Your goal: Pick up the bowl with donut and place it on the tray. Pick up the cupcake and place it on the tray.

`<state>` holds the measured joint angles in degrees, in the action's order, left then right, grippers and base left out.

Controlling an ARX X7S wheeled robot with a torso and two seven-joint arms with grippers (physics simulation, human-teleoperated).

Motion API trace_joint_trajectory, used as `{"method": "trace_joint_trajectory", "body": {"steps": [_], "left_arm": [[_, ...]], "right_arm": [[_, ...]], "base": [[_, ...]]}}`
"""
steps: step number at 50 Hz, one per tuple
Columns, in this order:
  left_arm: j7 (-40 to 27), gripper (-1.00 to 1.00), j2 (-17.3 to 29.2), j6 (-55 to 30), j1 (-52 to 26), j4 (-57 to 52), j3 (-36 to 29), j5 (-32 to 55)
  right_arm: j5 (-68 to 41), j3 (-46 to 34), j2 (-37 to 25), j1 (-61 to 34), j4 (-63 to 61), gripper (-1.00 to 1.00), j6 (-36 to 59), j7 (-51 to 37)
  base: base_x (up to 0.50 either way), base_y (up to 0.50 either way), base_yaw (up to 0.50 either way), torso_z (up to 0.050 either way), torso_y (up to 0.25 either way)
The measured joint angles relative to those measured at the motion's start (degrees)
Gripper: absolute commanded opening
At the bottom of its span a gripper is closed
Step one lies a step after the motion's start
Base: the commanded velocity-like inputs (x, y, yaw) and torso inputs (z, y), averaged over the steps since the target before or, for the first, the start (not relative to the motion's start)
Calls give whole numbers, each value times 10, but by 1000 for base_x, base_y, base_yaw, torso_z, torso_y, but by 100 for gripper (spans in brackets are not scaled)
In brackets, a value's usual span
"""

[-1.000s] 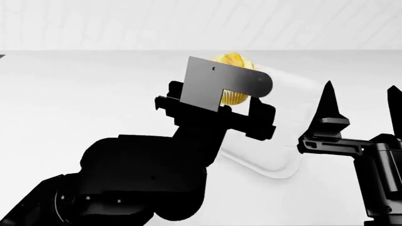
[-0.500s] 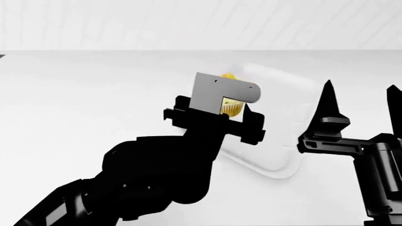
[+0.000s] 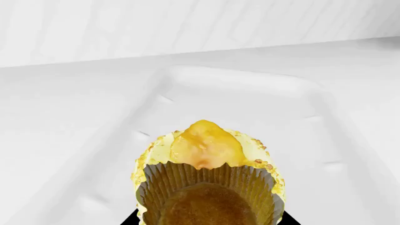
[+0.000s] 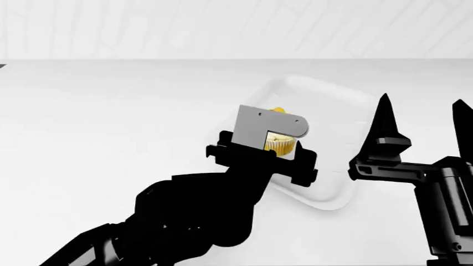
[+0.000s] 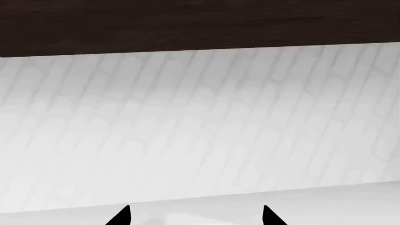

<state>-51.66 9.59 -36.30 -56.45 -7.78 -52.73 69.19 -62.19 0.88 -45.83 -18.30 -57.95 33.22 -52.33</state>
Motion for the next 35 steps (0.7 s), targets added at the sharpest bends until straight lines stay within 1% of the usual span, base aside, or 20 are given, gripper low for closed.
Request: {"method": "trace_joint_trajectory", "body": {"steps": [15,33,34,35], "left_arm": [[42,-100,-31,37,-2,52,-13,-34],[56,-100,-48,60,-1,91,-26,-51],[56,100,-48,61,-1,92,-26,-52],[56,100,-48,62,-2,93,-27,-52]], "right_arm": [[-14,9,-12,7,-7,100,-20,-9],[-17,1,-27,12,-10,100,-42,-18],[-17,0,-27,12,-10,100,-43,-19],[-17,-2,-28,12,-10,100,-44,-19]], "base": [[0,0,0,0,1],[0,0,0,0,1],[0,0,0,0,0],[0,0,0,0,0]]}}
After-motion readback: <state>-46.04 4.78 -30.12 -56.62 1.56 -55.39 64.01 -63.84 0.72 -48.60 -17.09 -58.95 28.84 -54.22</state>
